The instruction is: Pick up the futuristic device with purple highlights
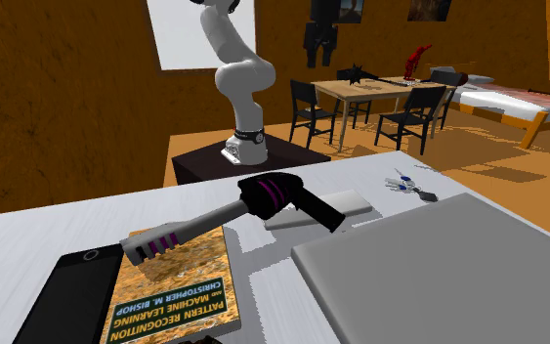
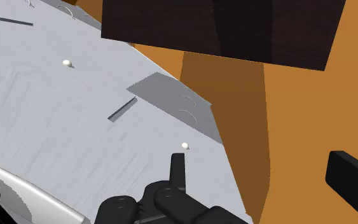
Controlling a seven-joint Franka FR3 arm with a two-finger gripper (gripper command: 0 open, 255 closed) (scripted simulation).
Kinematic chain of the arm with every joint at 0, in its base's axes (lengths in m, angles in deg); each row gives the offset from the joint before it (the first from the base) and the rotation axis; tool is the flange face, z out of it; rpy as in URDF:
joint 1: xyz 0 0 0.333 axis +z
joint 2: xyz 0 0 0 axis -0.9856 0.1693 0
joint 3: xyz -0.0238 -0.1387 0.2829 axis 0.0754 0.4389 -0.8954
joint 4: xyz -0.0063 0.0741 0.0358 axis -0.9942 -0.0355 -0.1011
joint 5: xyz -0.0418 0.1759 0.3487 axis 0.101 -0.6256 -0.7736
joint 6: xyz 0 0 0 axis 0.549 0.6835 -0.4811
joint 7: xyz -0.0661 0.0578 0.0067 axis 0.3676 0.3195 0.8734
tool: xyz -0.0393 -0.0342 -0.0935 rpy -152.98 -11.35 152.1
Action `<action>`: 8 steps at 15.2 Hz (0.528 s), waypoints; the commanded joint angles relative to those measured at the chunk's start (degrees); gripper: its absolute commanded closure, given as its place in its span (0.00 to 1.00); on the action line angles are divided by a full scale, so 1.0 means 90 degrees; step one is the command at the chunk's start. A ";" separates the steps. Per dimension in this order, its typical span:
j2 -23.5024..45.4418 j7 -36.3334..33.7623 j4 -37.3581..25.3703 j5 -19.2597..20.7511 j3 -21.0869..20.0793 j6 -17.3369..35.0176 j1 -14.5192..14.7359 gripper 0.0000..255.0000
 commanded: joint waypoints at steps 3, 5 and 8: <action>-0.0113 0.0644 0.0143 0.0218 0.0386 0.0028 -0.0013 0.00; -0.0162 0.1288 0.0233 0.0452 0.0783 0.0071 -0.0030 0.00; -0.0109 0.2259 0.0270 0.0803 0.1382 0.0169 -0.0060 0.00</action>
